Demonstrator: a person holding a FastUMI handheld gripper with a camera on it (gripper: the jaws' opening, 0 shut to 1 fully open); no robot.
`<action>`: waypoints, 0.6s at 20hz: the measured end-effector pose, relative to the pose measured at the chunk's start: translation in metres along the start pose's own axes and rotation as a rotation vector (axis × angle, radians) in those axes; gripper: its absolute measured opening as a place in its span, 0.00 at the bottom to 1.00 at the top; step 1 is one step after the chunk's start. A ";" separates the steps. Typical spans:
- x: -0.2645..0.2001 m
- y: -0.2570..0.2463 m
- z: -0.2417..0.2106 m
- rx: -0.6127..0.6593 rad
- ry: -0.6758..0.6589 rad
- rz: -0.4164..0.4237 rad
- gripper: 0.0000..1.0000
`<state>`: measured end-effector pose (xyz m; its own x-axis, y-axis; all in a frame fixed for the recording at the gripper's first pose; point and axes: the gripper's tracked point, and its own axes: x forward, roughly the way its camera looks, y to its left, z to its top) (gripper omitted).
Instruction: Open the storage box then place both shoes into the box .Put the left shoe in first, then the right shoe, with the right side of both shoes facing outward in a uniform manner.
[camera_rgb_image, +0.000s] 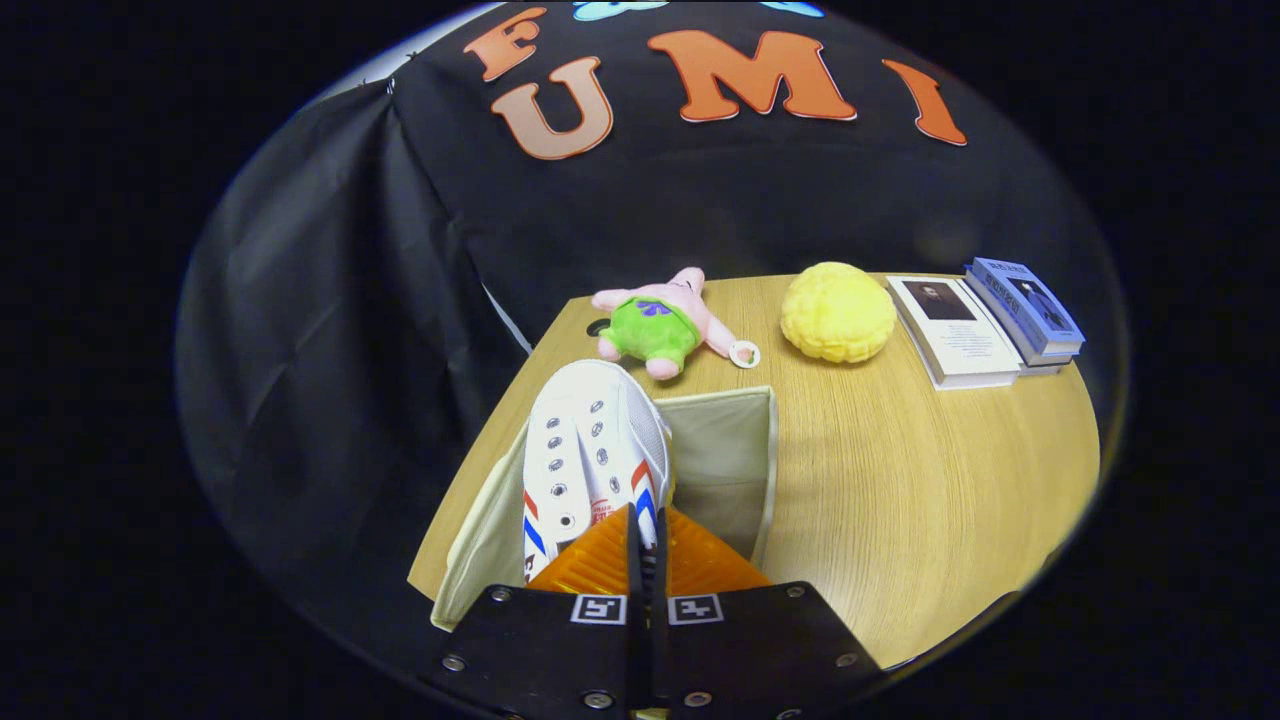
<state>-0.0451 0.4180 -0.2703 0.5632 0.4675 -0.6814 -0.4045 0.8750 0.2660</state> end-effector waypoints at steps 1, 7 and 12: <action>0.000 0.002 -0.001 0.007 -0.005 0.007 0.01; -0.009 -0.004 -0.018 0.064 0.004 -0.028 0.01; -0.007 -0.016 -0.029 0.076 0.012 -0.094 0.01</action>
<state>-0.0640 0.3968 -0.2896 0.5869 0.3819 -0.7139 -0.2941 0.9221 0.2515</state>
